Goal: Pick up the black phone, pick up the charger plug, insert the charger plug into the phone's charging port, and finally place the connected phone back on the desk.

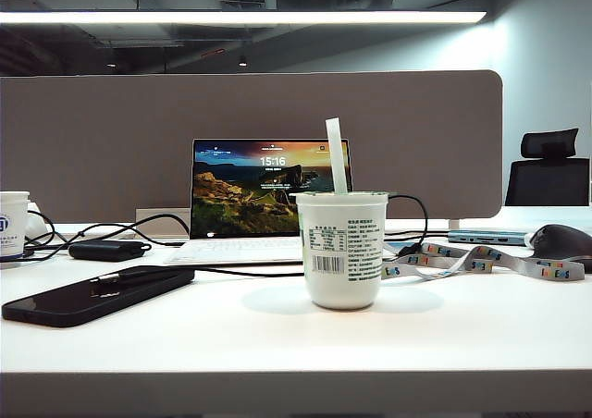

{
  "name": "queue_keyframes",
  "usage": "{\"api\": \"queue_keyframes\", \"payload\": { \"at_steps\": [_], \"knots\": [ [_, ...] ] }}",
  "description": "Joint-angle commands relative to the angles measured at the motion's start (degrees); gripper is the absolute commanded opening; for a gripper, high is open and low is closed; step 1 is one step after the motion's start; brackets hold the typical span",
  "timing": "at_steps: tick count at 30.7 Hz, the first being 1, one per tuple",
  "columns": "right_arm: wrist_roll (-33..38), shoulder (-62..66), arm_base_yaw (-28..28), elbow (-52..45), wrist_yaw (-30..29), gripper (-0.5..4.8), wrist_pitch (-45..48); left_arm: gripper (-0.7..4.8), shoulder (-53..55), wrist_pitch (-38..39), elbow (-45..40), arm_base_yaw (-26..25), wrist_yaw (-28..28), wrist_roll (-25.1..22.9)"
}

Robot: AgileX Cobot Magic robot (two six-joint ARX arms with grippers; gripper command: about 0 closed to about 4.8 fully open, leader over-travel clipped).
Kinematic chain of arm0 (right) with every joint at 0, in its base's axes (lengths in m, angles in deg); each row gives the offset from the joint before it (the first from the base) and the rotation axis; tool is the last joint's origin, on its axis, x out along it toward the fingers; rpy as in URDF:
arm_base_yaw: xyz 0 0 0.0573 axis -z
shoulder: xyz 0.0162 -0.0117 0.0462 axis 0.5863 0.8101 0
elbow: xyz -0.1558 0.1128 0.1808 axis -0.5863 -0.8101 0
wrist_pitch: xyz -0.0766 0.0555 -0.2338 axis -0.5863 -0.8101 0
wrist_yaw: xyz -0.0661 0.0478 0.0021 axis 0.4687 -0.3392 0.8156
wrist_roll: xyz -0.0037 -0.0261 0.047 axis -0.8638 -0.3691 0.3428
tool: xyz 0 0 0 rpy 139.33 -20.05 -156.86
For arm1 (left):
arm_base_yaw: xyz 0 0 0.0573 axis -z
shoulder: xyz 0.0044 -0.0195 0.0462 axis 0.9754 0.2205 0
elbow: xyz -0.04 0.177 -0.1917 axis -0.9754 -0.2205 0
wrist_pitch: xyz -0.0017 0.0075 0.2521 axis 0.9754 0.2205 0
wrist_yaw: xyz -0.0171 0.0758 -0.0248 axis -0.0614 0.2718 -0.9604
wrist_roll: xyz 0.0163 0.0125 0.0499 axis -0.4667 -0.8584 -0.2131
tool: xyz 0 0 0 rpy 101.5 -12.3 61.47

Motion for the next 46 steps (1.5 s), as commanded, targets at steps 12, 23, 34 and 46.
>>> {"api": "queue_keyframes", "payload": {
  "at_steps": [12, 23, 34, 46],
  "knots": [
    [0.2, -0.02, 0.07, 4.48, -0.07, -0.03, 0.15, -0.05, 0.02, -0.96, 2.21, -0.02, 5.84, 2.27],
    [-0.09, 4.79, 0.07, 22.08, 5.31, -0.03, -5.4, -0.05, 4.33, 4.87, 18.53, -0.02, 7.76, 2.21],
    [-0.04, 22.97, -1.07, 40.06, 3.87, -0.03, -5.51, -0.06, 24.24, 6.97, 36.37, -0.02, 4.61, 2.27],
    [-0.04, 40.48, -11.28, 60.67, 2.67, -0.03, -14.45, -0.06, 43.58, 15.96, 55.3, -0.02, -10.4, 3.56]
  ]
}}
